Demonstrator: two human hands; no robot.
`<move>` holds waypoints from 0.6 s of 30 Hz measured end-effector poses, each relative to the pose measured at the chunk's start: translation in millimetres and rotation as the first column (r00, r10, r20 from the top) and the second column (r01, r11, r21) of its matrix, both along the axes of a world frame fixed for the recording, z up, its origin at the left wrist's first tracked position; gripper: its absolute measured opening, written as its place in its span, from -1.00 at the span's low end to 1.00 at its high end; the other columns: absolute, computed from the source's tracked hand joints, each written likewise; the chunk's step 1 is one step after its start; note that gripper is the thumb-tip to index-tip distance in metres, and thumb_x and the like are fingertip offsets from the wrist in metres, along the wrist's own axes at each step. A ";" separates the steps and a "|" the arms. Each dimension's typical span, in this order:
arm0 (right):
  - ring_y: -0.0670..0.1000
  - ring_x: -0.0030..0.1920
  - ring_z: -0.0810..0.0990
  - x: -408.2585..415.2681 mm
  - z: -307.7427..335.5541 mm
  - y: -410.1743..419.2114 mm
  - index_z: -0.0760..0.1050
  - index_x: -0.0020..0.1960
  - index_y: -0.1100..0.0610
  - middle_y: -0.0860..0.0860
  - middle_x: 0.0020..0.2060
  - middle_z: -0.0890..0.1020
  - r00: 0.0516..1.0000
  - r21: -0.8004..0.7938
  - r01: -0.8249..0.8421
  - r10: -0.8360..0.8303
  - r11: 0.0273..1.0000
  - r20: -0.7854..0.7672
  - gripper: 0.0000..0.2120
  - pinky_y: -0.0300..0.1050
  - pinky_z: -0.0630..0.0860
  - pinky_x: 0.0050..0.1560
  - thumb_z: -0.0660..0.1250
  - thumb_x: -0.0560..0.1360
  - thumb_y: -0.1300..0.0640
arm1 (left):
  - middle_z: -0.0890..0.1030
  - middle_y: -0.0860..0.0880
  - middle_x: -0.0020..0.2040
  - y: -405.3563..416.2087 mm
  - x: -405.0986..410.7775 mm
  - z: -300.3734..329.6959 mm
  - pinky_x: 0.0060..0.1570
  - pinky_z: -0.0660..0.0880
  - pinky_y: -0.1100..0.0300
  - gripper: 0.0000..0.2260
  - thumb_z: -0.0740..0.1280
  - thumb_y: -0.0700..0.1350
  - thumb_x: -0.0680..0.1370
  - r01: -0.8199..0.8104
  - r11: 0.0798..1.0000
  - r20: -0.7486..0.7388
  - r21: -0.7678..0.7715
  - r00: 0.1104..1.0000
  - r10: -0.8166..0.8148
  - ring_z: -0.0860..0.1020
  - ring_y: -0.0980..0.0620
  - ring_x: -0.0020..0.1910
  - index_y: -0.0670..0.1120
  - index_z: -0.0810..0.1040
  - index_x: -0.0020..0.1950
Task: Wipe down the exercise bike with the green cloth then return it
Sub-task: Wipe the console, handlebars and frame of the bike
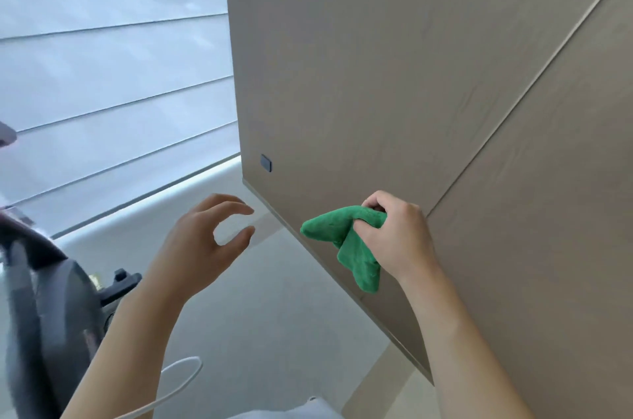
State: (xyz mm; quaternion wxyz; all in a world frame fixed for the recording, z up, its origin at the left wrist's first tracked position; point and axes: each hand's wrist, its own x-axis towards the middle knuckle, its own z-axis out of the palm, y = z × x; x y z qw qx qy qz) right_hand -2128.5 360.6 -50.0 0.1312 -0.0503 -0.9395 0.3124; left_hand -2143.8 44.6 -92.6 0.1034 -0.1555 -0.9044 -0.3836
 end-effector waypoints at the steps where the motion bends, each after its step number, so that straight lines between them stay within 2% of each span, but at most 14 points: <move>1: -0.06 -0.26 0.60 -11.2 -2.8 4.8 0.55 -0.17 -0.02 -0.14 -0.35 0.63 0.999 -0.004 -0.032 0.032 0.999 0.009 -0.87 -0.04 0.56 -0.26 0.49 0.40 0.14 | 0.55 0.30 0.23 5.7 -2.9 0.2 0.19 0.55 0.04 -0.79 0.43 0.12 0.58 -0.028 1.000 0.009 -0.011 1.000 0.028 0.59 0.15 0.18 0.21 0.64 0.21; 4: -0.09 -0.24 0.61 -38.3 -14.7 15.6 0.57 -0.15 -0.03 -0.15 -0.32 0.64 0.994 -0.076 -0.112 0.113 0.991 0.007 -0.88 -0.07 0.57 -0.23 0.48 0.43 0.15 | 0.55 0.31 0.23 17.4 -4.7 -3.1 0.20 0.57 0.01 -0.79 0.42 0.14 0.58 -0.075 0.996 0.035 -0.052 0.996 0.077 0.58 0.16 0.19 0.22 0.63 0.21; 9: -0.16 -0.19 0.64 -76.5 -39.8 13.4 0.67 -0.10 -0.07 -0.21 -0.29 0.67 0.968 -0.242 -0.233 0.248 0.942 0.031 -0.94 -0.35 0.48 -0.27 0.54 0.50 0.05 | 0.55 0.32 0.23 17.5 -3.7 -7.7 0.12 0.54 0.11 -0.80 0.47 0.07 0.58 -0.119 0.988 0.119 -0.099 0.984 0.131 0.60 0.19 0.19 0.24 0.63 0.19; 13: -0.15 -0.21 0.65 -107.0 -52.8 -7.9 0.69 -0.11 -0.06 -0.20 -0.31 0.68 0.942 -0.281 -0.299 0.329 0.912 0.065 -0.95 -0.28 0.54 -0.25 0.54 0.51 0.04 | 0.55 0.30 0.24 3.2 -15.7 -4.8 0.05 0.64 -0.04 -0.80 0.46 0.08 0.58 -0.197 0.975 0.143 -0.102 0.967 0.210 0.61 0.16 0.18 0.23 0.64 0.20; 15: -0.14 -0.22 0.65 -125.1 -55.2 -22.8 0.69 -0.11 -0.05 -0.18 -0.31 0.68 0.929 -0.278 -0.332 0.364 0.901 0.070 -0.95 -0.26 0.56 -0.24 0.53 0.52 0.03 | 0.55 0.30 0.24 -7.3 -24.2 -2.8 0.11 0.62 -0.03 -0.80 0.44 0.12 0.58 -0.229 0.968 0.140 -0.102 0.960 0.242 0.61 0.14 0.17 0.22 0.64 0.20; 18: -0.15 -0.22 0.65 -157.2 -55.9 -51.0 0.68 -0.11 -0.06 -0.18 -0.31 0.68 0.913 -0.269 -0.372 0.403 0.888 0.068 -0.95 -0.31 0.53 -0.28 0.53 0.53 0.02 | 0.56 0.29 0.24 -29.1 -42.9 0.4 0.08 0.61 -0.03 -0.78 0.40 0.17 0.58 -0.274 0.957 0.137 -0.096 0.949 0.286 0.65 0.02 0.03 0.21 0.65 0.20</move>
